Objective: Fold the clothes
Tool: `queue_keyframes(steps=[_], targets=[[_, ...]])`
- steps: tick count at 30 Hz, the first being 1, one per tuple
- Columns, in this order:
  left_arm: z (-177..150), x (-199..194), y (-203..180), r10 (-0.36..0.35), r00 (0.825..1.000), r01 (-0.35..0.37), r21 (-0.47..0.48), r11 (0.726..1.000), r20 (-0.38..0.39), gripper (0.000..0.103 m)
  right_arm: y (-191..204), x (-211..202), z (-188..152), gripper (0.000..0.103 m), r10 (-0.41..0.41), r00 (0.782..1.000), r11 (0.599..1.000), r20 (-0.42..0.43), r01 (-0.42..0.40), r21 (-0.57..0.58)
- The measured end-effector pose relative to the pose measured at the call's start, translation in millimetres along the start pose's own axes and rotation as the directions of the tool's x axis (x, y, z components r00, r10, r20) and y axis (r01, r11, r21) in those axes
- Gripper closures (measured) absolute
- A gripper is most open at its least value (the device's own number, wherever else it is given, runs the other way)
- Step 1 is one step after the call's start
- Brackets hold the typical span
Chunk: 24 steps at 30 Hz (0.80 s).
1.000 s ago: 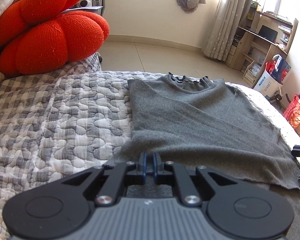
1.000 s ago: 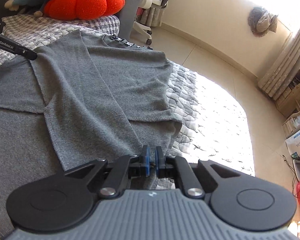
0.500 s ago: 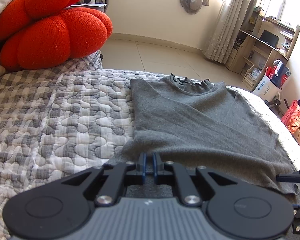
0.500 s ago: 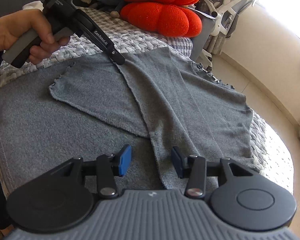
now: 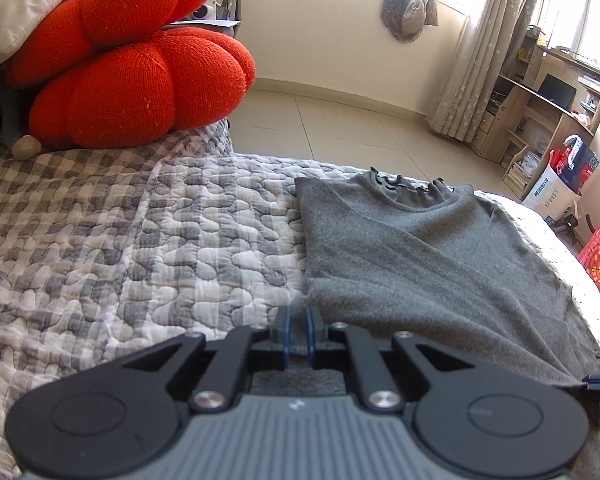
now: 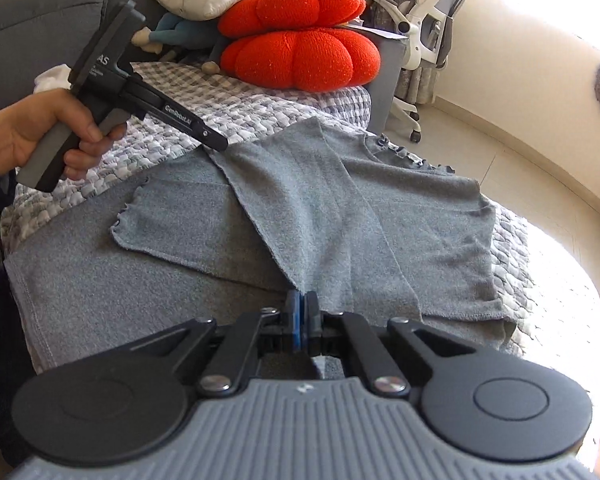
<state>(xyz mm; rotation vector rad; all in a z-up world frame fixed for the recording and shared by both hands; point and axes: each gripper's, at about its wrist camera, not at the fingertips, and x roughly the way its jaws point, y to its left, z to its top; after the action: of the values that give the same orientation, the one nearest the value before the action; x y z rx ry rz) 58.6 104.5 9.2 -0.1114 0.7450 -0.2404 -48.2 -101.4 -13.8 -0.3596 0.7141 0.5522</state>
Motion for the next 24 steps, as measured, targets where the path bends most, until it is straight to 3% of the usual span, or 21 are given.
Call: queue_keyframes(steps=[5,9,10,13,18,24], targets=[[-0.5,-2.8,-9.3,-0.032,0.999,0.031,0.025,0.999,0.012,0.095,1.1,0.3,0.8,0.09,0.029,1.0,1.0,0.006,-0.029,0.009],[-2.6,-1.7,-23.6,-0.06,0.998,0.059,0.065,0.996,0.016,0.094,1.9,0.5,1.5,0.088,0.052,0.999,0.999,0.011,-0.052,0.016],[-3.5,0.2,-27.0,-0.058,0.998,0.057,0.077,0.995,0.011,0.093,2.2,0.6,1.7,0.084,0.058,0.998,0.998,0.012,-0.058,0.017],[-7.2,9.7,-32.7,-0.023,1.0,0.024,0.115,0.993,-0.016,0.085,2.8,0.8,2.2,0.056,0.075,0.997,0.997,0.015,-0.076,0.023],[-6.9,14.2,-26.2,-0.004,0.999,0.008,0.104,0.995,-0.036,0.084,-36.0,9.6,-8.6,0.056,0.019,0.998,0.982,-0.065,-0.006,0.191],[-6.3,12.0,-18.1,0.007,0.999,-0.003,0.086,0.996,-0.041,0.084,-71.0,-4.9,-23.7,0.054,0.029,0.997,0.949,-0.07,-0.006,0.314]])
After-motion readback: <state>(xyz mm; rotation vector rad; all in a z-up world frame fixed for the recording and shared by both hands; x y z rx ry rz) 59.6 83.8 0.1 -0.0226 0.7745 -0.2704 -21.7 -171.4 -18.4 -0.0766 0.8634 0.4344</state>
